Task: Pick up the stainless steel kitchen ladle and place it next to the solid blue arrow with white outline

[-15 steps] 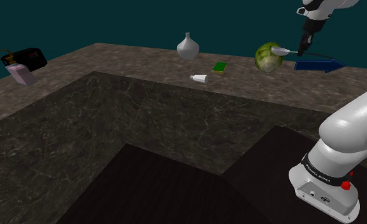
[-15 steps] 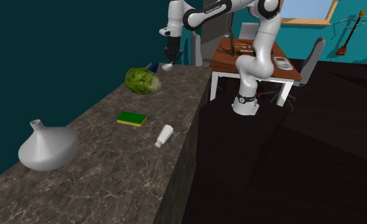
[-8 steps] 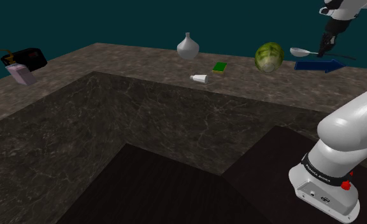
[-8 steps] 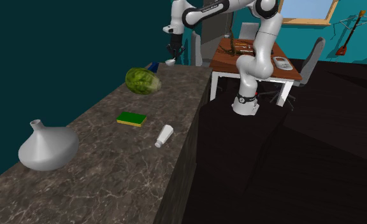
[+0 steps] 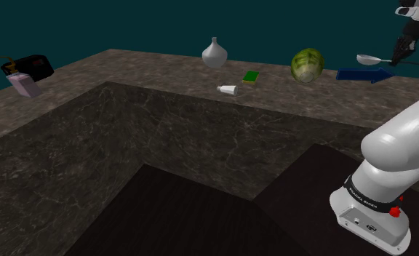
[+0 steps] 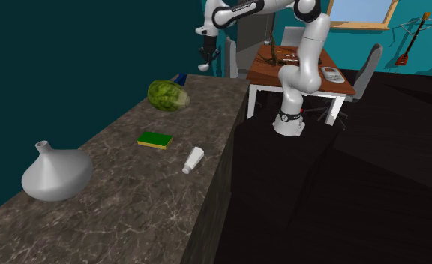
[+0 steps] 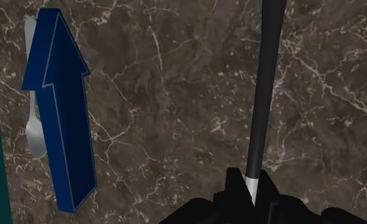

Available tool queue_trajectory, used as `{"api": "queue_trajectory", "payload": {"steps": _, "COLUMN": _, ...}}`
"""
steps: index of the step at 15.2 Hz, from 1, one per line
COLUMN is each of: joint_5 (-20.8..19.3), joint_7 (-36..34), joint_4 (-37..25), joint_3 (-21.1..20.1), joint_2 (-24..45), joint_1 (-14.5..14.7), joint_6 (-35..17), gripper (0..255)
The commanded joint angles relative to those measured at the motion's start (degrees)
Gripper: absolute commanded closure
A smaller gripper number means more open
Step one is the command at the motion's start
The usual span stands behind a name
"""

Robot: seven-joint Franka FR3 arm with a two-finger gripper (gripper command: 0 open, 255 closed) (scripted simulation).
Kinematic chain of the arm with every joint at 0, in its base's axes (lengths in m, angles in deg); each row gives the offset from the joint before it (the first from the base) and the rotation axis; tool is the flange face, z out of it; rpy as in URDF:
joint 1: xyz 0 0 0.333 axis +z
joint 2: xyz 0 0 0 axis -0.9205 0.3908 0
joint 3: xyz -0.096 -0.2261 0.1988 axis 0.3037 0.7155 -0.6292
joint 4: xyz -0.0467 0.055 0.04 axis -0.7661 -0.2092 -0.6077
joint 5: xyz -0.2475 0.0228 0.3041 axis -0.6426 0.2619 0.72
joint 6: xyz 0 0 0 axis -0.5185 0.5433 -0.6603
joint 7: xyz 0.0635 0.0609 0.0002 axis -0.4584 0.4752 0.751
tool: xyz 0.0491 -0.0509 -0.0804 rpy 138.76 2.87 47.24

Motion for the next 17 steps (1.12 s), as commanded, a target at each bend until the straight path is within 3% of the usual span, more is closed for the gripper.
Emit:
{"api": "queue_trajectory", "payload": {"steps": 1, "joint_5": 1.8, "joint_7": 4.5, "joint_4": -1.7, "joint_3": 3.0, "joint_2": 2.2, "joint_1": -0.6, "joint_6": -0.1, "gripper": 255}}
{"api": "queue_trajectory", "payload": {"steps": 8, "joint_5": 13.7, "joint_7": 20.9, "joint_4": -10.2, "joint_3": 11.3, "joint_2": 14.3, "joint_1": -4.4, "joint_6": 2.0, "gripper": 255}}
{"api": "queue_trajectory", "payload": {"steps": 17, "joint_5": 16.7, "joint_7": 23.3, "joint_4": -5.0, "joint_3": 10.9, "joint_2": 16.9, "joint_1": -5.3, "joint_6": -4.4, "gripper": 255}}
